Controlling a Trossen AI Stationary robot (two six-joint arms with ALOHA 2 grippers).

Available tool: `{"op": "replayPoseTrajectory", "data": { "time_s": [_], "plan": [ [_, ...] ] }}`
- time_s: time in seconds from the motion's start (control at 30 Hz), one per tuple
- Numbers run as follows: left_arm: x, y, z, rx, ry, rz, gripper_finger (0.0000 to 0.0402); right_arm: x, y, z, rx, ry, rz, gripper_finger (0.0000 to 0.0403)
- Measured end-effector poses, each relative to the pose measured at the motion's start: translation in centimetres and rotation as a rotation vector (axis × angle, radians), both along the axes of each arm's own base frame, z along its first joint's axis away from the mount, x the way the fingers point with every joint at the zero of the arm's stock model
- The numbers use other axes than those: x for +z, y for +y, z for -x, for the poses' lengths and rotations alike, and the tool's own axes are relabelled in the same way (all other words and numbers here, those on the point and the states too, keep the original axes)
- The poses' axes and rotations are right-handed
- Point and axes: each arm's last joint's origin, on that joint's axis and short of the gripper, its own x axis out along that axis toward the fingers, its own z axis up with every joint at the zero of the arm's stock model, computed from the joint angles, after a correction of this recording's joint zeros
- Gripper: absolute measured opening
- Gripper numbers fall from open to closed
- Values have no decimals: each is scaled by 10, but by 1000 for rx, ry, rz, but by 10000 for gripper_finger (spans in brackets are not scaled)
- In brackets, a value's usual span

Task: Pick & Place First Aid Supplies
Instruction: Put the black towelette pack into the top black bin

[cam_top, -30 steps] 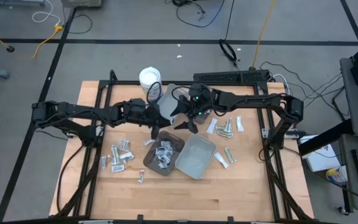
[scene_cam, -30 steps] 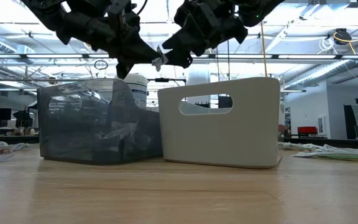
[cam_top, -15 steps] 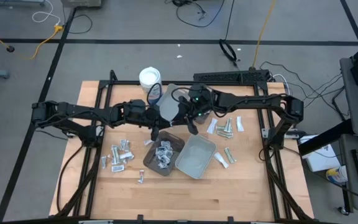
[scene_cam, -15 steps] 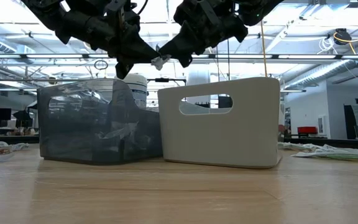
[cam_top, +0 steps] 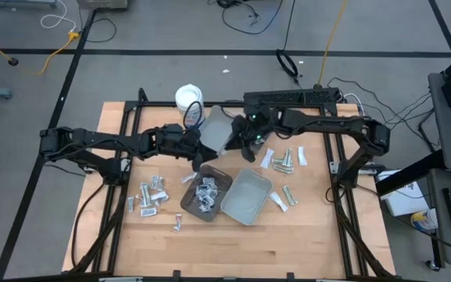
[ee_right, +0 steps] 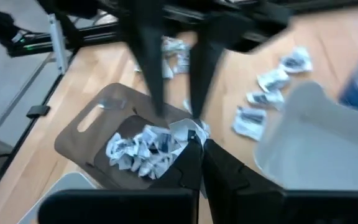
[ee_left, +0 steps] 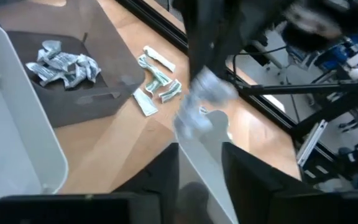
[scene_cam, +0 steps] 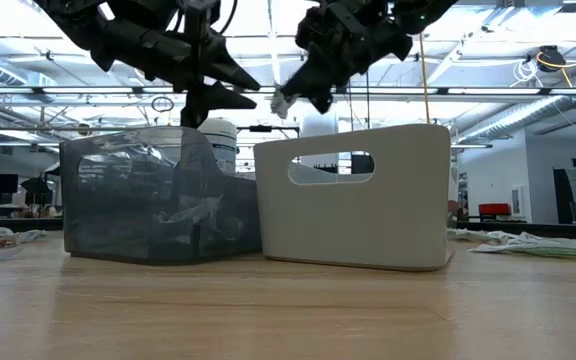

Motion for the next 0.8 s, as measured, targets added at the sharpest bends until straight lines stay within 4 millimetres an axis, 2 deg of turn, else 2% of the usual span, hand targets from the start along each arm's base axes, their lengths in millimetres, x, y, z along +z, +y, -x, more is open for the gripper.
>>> {"op": "replayPoseTrajectory", "data": {
  "time_s": [0.13, 0.27, 0.4, 0.5, 0.8],
  "plan": [
    [0, 0, 0, -24, -4, 20, 158, 1, -13, 12, -76, 106, -45, 1],
    [0, -1, 0, -37, -5, 46, 172, 6, -29, 18, -198, 237, 9, 1],
    [1, -1, 0, -32, -6, 60, 172, 3, -46, 29, -324, 365, 42, 1],
    [1, -1, 0, -32, -8, 59, 166, 7, -57, 34, -412, 379, 96, 1],
    [1, -1, 0, -36, -10, 56, 153, -5, -71, 47, -551, 538, 181, 0]
  ]
}}
